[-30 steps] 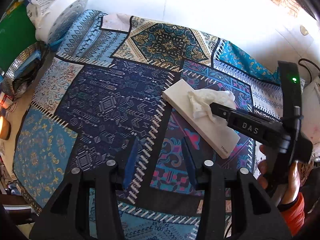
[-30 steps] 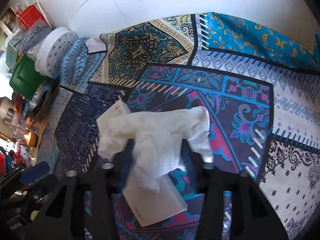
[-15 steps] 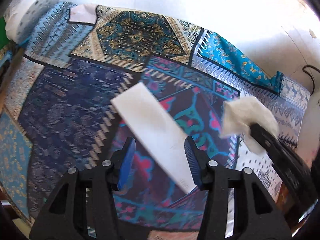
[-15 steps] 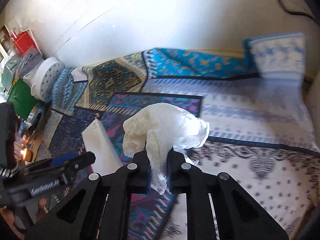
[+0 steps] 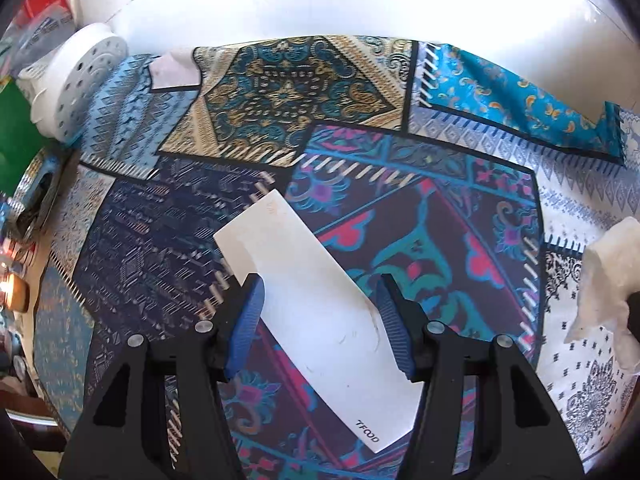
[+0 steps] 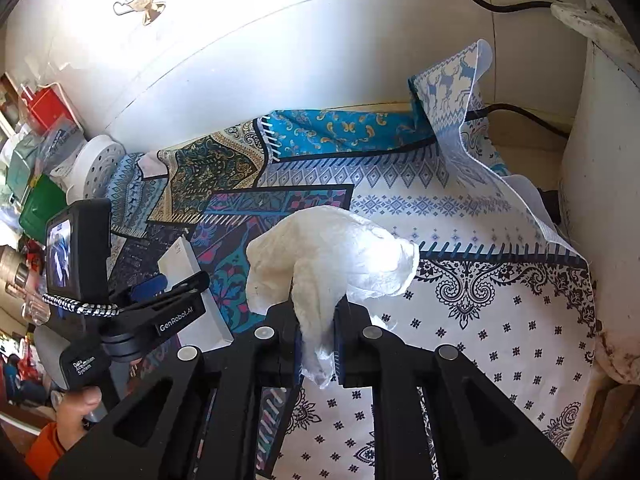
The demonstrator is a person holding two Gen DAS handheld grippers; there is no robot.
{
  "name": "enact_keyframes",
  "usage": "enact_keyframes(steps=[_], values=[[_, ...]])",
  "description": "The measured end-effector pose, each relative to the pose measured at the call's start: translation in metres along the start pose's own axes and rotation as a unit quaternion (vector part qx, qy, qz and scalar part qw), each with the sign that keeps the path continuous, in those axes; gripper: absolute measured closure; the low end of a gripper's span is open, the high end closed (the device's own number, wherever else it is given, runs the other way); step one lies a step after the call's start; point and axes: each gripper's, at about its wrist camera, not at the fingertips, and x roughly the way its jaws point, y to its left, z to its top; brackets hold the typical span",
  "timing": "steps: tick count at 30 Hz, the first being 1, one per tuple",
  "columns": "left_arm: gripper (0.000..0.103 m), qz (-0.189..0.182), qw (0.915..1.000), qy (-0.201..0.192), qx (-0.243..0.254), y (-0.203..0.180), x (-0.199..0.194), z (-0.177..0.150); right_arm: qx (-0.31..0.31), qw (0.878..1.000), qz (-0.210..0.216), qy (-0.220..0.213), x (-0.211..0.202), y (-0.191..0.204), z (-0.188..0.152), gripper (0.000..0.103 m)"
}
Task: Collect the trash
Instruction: 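Pinch the white tissue with the right tool, lifting it off the white box, then grasp the white box with the left tool while the right tool holds the tissue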
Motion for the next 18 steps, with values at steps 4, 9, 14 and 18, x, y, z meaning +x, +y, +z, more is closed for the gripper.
enact_keyframes(steps=[4, 9, 14, 18], values=[[0.045, 0.013, 0.9996, 0.002, -0.024, 0.019, -0.003, -0.007, -0.007, 1.0, 0.008, 0.003, -0.002, 0.005, -0.003, 0.092], [0.04, 0.039, 0.998, 0.016, -0.047, 0.038, 0.001, -0.015, -0.012, 1.0, 0.017, 0.007, -0.003, 0.011, -0.007, 0.092], [0.039, 0.001, 0.9933, 0.006, -0.116, 0.066, -0.017, -0.025, -0.019, 1.0, 0.022, 0.01, -0.003, 0.018, -0.008, 0.092], [0.037, -0.037, 0.9897, 0.039, -0.133, 0.078, -0.01, -0.025, -0.026, 0.999, 0.025, 0.01, -0.002, 0.025, -0.007, 0.092]])
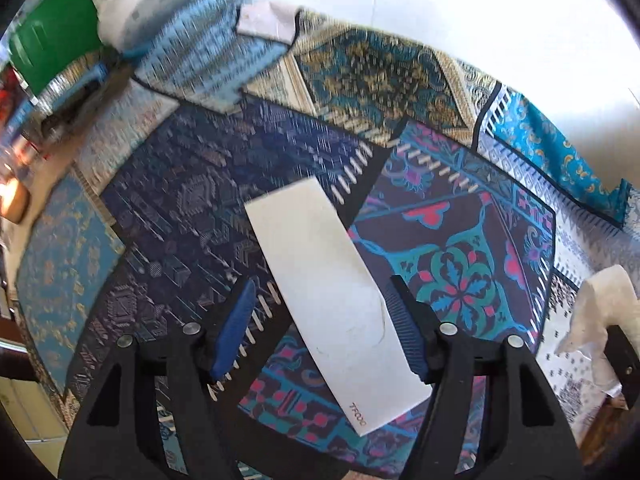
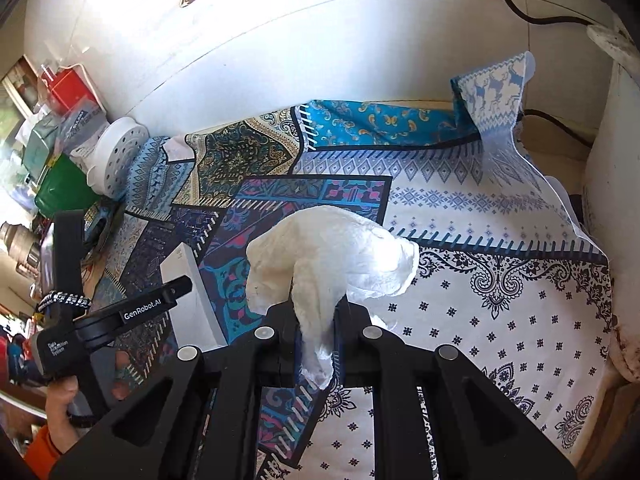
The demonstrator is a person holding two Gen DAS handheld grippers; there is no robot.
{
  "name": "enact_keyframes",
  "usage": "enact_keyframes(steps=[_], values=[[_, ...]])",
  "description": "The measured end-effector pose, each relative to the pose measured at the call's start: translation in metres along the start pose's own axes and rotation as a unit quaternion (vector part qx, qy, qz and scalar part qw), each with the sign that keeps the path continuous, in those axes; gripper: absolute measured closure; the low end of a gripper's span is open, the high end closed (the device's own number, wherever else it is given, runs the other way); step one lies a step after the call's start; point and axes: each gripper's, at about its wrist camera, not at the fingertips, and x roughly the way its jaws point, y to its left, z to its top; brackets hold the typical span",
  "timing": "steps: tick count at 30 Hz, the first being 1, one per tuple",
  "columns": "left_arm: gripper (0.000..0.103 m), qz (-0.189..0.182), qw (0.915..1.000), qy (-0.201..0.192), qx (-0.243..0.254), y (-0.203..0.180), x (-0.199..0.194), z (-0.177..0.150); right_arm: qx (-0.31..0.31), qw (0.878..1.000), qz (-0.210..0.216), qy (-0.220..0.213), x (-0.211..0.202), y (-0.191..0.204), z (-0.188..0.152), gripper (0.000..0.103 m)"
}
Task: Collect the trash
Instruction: 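Grasp the white box with the left tool while the right tool holds the tissue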
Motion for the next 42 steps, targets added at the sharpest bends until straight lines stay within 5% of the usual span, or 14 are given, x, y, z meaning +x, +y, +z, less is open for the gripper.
enact_keyframes(steps=[6, 15, 26, 34, 42], values=[[0.037, -0.044, 0.9969, 0.032, -0.058, 0.008, 0.019, 0.004, -0.011, 1.0, 0.006, -0.003, 0.0, 0.009, 0.002, 0.092], [0.051, -0.022, 0.9991, 0.013, -0.033, 0.004, 0.022, 0.001, -0.01, 1.0, 0.01, 0.003, -0.002, 0.016, -0.005, 0.092], [0.053, -0.091, 0.9938, -0.037, 0.052, 0.032, -0.062, -0.034, -0.012, 1.0, -0.002, -0.015, -0.044, 0.059, -0.036, 0.092], [0.053, -0.142, 0.9812, -0.087, 0.098, 0.102, -0.142, -0.084, -0.029, 0.999, -0.02, -0.042, -0.084, 0.134, -0.097, 0.092], [0.053, -0.172, 0.9705, -0.099, 0.137, 0.233, -0.187, -0.167, 0.0, 0.997, -0.044, -0.059, -0.098, 0.219, -0.208, 0.092]])
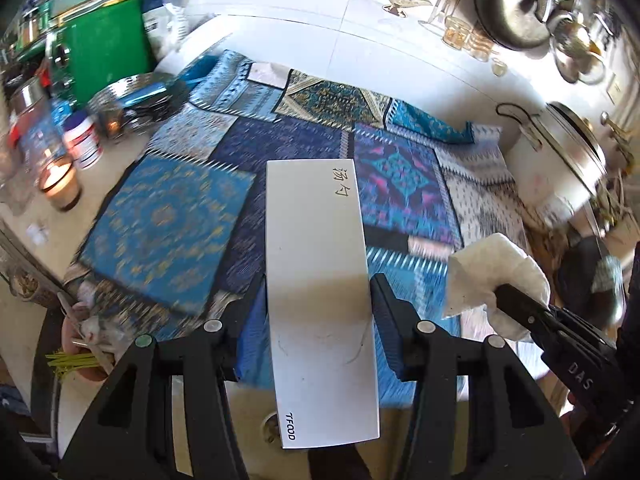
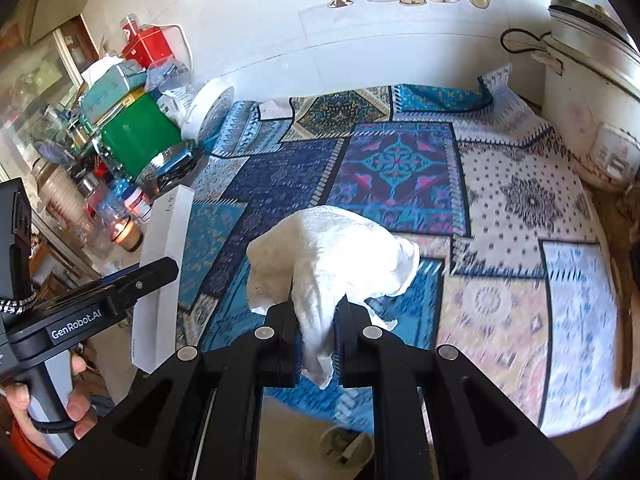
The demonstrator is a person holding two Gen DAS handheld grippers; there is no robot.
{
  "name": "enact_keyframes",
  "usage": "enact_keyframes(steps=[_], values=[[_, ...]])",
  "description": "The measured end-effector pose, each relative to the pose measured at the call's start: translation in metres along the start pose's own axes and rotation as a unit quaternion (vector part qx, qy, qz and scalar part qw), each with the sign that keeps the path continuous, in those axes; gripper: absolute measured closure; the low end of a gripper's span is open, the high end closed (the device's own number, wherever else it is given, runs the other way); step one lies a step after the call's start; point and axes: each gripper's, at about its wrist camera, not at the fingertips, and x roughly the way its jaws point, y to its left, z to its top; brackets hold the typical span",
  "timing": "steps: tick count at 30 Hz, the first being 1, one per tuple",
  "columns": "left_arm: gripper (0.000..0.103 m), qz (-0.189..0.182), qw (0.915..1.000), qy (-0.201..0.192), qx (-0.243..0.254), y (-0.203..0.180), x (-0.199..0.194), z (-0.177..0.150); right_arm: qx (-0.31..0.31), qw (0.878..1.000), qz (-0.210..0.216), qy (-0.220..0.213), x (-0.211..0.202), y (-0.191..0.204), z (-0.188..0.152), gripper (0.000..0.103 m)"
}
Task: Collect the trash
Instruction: 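Grasp the white box with the left tool while the right tool holds the tissue, then carry the white box and tissue over the bin and release both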
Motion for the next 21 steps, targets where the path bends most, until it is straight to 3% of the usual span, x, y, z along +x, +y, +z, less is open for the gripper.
enact_keyframes(steps=[5, 11, 15, 21], values=[[0.053, 0.008, 0.9996, 0.014, 0.024, 0.048, -0.051, -0.063, 0.032, 0.999, 0.003, 0.018, -0.016, 0.043, -0.064, 0.092], [0.053, 0.011, 0.9984, 0.054, 0.007, 0.084, -0.071, -0.12, 0.038, 0.997, -0.001, 0.064, -0.023, 0.071, -0.119, 0.092], [0.053, 0.009, 0.9963, 0.086, 0.003, 0.089, -0.055, -0.153, 0.04, 0.995, -0.014, 0.092, -0.019, 0.068, -0.156, 0.092], [0.053, 0.006, 0.9871, 0.16, 0.006, 0.086, 0.009, -0.22, 0.071, 0.986, -0.033, 0.146, 0.016, 0.028, -0.216, 0.092]])
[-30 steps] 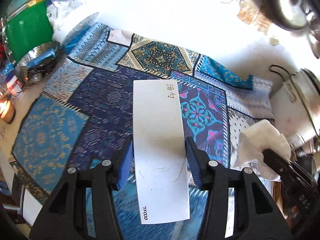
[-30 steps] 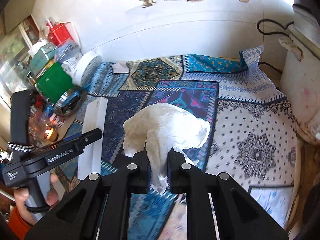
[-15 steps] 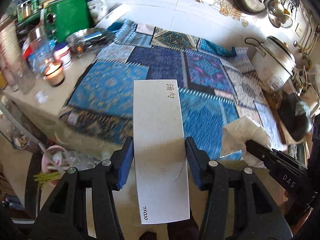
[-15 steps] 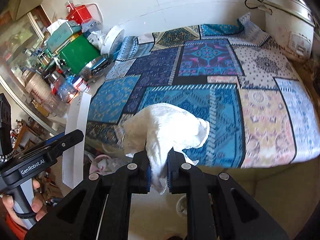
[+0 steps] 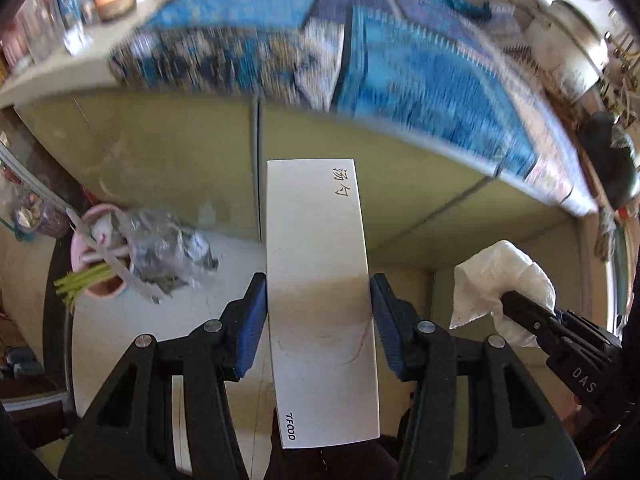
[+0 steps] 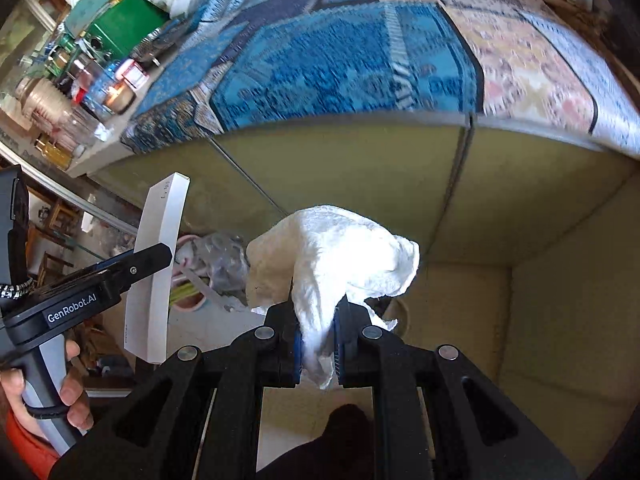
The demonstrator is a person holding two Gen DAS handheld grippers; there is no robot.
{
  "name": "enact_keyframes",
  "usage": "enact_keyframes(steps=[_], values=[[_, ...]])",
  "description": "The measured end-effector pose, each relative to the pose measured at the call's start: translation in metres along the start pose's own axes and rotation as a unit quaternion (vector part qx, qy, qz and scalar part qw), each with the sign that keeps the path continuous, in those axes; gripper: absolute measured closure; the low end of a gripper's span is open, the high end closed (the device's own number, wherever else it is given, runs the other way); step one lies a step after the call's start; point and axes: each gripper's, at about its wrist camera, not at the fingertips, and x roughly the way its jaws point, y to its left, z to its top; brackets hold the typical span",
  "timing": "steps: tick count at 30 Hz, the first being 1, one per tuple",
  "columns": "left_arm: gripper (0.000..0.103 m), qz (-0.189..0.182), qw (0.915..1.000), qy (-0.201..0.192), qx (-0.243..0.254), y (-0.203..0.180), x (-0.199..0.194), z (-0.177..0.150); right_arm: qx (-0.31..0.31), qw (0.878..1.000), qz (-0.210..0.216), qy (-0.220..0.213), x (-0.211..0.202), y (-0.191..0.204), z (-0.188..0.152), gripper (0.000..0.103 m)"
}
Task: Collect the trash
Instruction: 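Carry the white box and tissue over the bin and release both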
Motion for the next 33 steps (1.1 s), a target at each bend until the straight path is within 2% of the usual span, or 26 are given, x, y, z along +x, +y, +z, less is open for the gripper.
enact_keyframes(steps=[3, 9, 13, 20, 23, 28, 33], values=[[0.053, -0.003, 0.9993, 0.036, -0.006, -0.001, 0.053, -0.022, 0.007, 0.999, -0.018, 0.032, 0.038, -0.028, -0.022, 0.092], [0.053, -0.038, 0.9934, 0.1, -0.04, 0.002, 0.184, -0.062, 0.027, 0.995, -0.027, 0.091, 0.139, -0.096, -0.064, 0.092], [0.053, -0.054, 0.99, 0.118, -0.055, 0.008, 0.271, -0.084, 0.02, 0.992, -0.024, 0.119, 0.218, -0.134, -0.088, 0.092], [0.053, -0.053, 0.986, 0.149, -0.054, 0.021, 0.412, -0.121, -0.02, 0.988, -0.015, 0.151, 0.353, -0.175, -0.125, 0.092], [0.053, -0.058, 0.9819, 0.173, -0.05, 0.029, 0.467, -0.139, -0.011, 0.986, 0.001, 0.165, 0.399, -0.191, -0.137, 0.092], [0.053, -0.06, 0.9772, 0.196, -0.055, 0.041, 0.532, -0.159, -0.029, 0.98, 0.021, 0.196, 0.449, -0.204, -0.15, 0.092], [0.053, -0.05, 0.9793, 0.192, -0.043, 0.037, 0.563, -0.167, -0.052, 0.973, 0.041, 0.222, 0.473, -0.197, -0.169, 0.092]])
